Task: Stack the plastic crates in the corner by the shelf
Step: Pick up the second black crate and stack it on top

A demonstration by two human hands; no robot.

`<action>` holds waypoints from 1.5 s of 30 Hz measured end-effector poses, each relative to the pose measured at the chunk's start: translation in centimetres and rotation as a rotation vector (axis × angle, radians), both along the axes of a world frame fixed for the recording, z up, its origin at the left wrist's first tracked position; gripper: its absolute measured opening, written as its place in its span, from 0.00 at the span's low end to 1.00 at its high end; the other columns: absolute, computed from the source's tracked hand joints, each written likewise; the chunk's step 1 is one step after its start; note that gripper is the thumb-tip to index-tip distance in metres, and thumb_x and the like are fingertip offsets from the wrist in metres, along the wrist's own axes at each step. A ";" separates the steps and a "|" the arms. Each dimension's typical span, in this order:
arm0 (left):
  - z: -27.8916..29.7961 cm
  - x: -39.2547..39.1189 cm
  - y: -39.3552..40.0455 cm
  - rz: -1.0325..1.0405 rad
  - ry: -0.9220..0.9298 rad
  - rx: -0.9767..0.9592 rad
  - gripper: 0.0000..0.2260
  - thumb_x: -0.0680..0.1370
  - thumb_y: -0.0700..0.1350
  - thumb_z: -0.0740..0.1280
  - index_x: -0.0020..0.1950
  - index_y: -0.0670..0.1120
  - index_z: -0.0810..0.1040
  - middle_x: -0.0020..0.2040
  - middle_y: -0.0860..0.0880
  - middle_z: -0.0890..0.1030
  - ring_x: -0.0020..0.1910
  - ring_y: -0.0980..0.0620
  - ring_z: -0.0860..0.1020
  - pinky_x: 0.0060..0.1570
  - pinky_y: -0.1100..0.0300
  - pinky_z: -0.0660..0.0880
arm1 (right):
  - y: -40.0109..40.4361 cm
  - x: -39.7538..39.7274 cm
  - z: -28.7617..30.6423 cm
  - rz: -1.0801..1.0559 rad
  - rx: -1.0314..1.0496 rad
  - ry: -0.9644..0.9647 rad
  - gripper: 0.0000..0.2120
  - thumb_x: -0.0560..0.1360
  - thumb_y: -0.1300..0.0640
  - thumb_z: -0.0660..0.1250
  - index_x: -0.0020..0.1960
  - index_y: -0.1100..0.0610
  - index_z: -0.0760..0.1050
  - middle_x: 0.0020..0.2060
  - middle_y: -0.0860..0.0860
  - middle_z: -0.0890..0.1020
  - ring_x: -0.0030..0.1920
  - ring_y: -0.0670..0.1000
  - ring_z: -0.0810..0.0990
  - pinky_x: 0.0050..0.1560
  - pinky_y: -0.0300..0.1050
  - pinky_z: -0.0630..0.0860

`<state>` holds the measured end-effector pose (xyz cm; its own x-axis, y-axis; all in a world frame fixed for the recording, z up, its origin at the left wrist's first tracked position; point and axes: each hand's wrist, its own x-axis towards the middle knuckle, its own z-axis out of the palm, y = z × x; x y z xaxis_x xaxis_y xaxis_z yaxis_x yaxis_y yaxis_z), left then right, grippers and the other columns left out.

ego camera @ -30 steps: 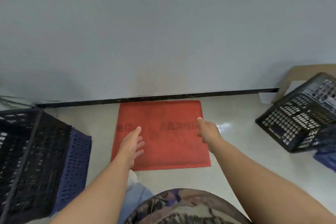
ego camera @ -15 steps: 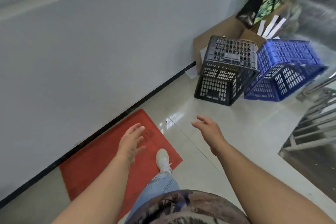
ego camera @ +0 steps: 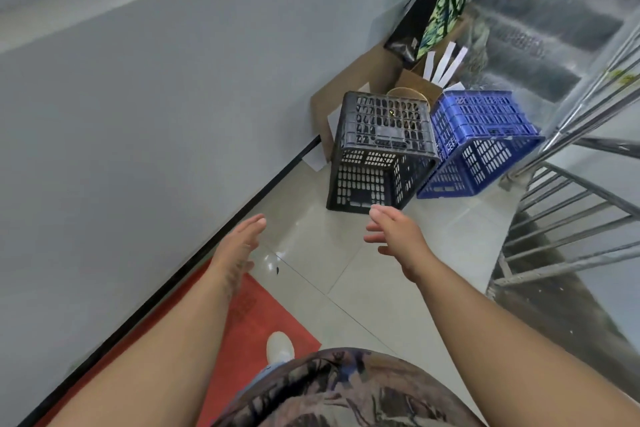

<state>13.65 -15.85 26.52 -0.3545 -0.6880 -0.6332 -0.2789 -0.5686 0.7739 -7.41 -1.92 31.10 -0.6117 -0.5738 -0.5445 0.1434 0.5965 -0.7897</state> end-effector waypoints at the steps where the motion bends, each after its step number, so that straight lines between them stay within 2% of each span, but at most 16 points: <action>1: -0.1 -0.8 -1.0 -0.021 -0.002 -0.010 0.08 0.76 0.55 0.64 0.54 0.61 0.76 0.58 0.58 0.74 0.60 0.52 0.71 0.57 0.51 0.63 | -0.9 -0.7 0.0 -0.018 -0.002 -0.002 0.16 0.79 0.49 0.59 0.63 0.53 0.73 0.53 0.54 0.80 0.47 0.52 0.82 0.53 0.51 0.75; 5: -0.6 -4.5 -4.4 -0.081 -0.025 -0.032 0.17 0.77 0.57 0.60 0.65 0.57 0.73 0.63 0.56 0.70 0.60 0.53 0.70 0.57 0.51 0.62 | -4.0 -3.7 -0.3 -0.068 0.002 -0.033 0.17 0.79 0.46 0.55 0.61 0.54 0.73 0.51 0.55 0.81 0.44 0.52 0.82 0.50 0.49 0.74; 7: -0.7 -6.6 -5.4 -0.106 -0.050 -0.033 0.19 0.77 0.58 0.59 0.67 0.56 0.72 0.63 0.56 0.70 0.60 0.53 0.70 0.58 0.51 0.62 | -5.0 -5.5 -0.4 -0.076 0.007 -0.053 0.18 0.79 0.46 0.54 0.61 0.54 0.73 0.51 0.55 0.81 0.43 0.51 0.82 0.50 0.48 0.73; 13: -1.3 -14.5 -8.3 -0.112 -0.089 -0.037 0.16 0.78 0.60 0.56 0.63 0.60 0.73 0.66 0.57 0.70 0.60 0.54 0.70 0.58 0.52 0.62 | -8.8 -14.4 -2.6 -0.005 0.039 -0.033 0.21 0.79 0.44 0.53 0.65 0.53 0.72 0.52 0.55 0.82 0.43 0.51 0.82 0.47 0.46 0.73; 17: -2.6 -21.2 -8.6 -0.033 -0.138 -0.022 0.18 0.77 0.59 0.58 0.65 0.58 0.73 0.67 0.55 0.71 0.60 0.54 0.71 0.57 0.53 0.64 | -11.5 -21.3 -4.6 0.085 0.082 -0.079 0.20 0.79 0.44 0.54 0.65 0.52 0.73 0.51 0.55 0.82 0.43 0.50 0.82 0.51 0.47 0.72; 21: -4.1 -28.0 -8.9 0.028 -0.196 0.046 0.18 0.75 0.61 0.60 0.64 0.59 0.74 0.66 0.54 0.73 0.62 0.52 0.72 0.60 0.52 0.65 | -14.1 -28.2 -7.3 0.143 0.117 -0.117 0.18 0.79 0.45 0.56 0.62 0.53 0.75 0.46 0.53 0.82 0.39 0.49 0.81 0.43 0.43 0.70; 24: -5.9 -32.5 -9.9 0.055 -0.192 0.043 0.16 0.79 0.56 0.58 0.64 0.57 0.73 0.66 0.54 0.73 0.61 0.53 0.72 0.59 0.55 0.65 | -16.5 -32.7 -9.8 0.165 0.143 -0.124 0.17 0.78 0.45 0.58 0.60 0.52 0.76 0.43 0.50 0.81 0.38 0.48 0.80 0.47 0.45 0.74; 27: -7.6 -35.4 -10.5 0.069 -0.184 0.056 0.13 0.79 0.54 0.58 0.62 0.58 0.73 0.64 0.54 0.74 0.62 0.53 0.72 0.60 0.55 0.65 | -18.3 -35.6 -11.5 0.241 0.154 -0.101 0.11 0.79 0.47 0.57 0.56 0.49 0.74 0.45 0.51 0.80 0.40 0.48 0.79 0.43 0.39 0.72; 29: -9.1 -36.6 -10.9 0.087 -0.179 0.067 0.11 0.79 0.54 0.58 0.61 0.59 0.73 0.64 0.54 0.74 0.62 0.53 0.72 0.61 0.55 0.66 | -19.3 -36.9 -13.0 0.316 0.167 -0.045 0.11 0.79 0.48 0.57 0.56 0.49 0.74 0.48 0.52 0.81 0.42 0.49 0.79 0.42 0.40 0.72; 32: -11.4 -37.7 -11.0 0.106 -0.172 0.076 0.10 0.79 0.55 0.58 0.59 0.60 0.73 0.64 0.55 0.74 0.62 0.53 0.73 0.61 0.53 0.68 | -20.3 -38.2 -15.4 0.466 0.234 0.137 0.17 0.79 0.46 0.57 0.62 0.50 0.76 0.59 0.52 0.80 0.57 0.53 0.78 0.56 0.45 0.72; 34: -12.9 -38.0 -10.8 0.132 -0.166 0.090 0.10 0.79 0.55 0.57 0.59 0.60 0.73 0.65 0.54 0.74 0.60 0.53 0.73 0.60 0.53 0.69 | -20.7 -38.8 -16.7 0.550 0.307 0.238 0.19 0.79 0.45 0.57 0.66 0.49 0.73 0.63 0.50 0.78 0.63 0.53 0.75 0.59 0.46 0.70; 38: -15.8 -37.9 -10.0 0.186 -0.154 0.143 0.13 0.80 0.54 0.57 0.64 0.57 0.72 0.66 0.51 0.74 0.61 0.52 0.73 0.61 0.52 0.70 | -21.8 -39.3 -19.4 0.679 0.407 0.391 0.21 0.78 0.42 0.57 0.69 0.46 0.70 0.66 0.51 0.74 0.65 0.55 0.73 0.63 0.51 0.70; 41: -17.6 -37.2 -9.4 0.221 -0.147 0.174 0.15 0.80 0.53 0.56 0.66 0.54 0.72 0.65 0.51 0.74 0.62 0.51 0.73 0.62 0.51 0.69 | -22.6 -39.1 -21.1 0.799 0.448 0.514 0.22 0.78 0.43 0.57 0.71 0.45 0.67 0.69 0.50 0.70 0.70 0.56 0.66 0.68 0.54 0.63; 45: -19.9 -36.0 -8.8 0.274 -0.132 0.194 0.14 0.80 0.53 0.56 0.64 0.54 0.73 0.64 0.50 0.74 0.63 0.51 0.73 0.62 0.51 0.69 | -23.2 -38.5 -23.4 0.961 0.559 0.651 0.23 0.78 0.43 0.57 0.72 0.47 0.65 0.69 0.52 0.70 0.69 0.59 0.65 0.66 0.55 0.61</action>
<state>-22.38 -24.61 6.65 -0.0799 -0.6091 -0.7890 -0.1857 -0.7686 0.6122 -45.89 -25.12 7.68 -0.3249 -0.7217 -0.6112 -0.8412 0.5159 -0.1620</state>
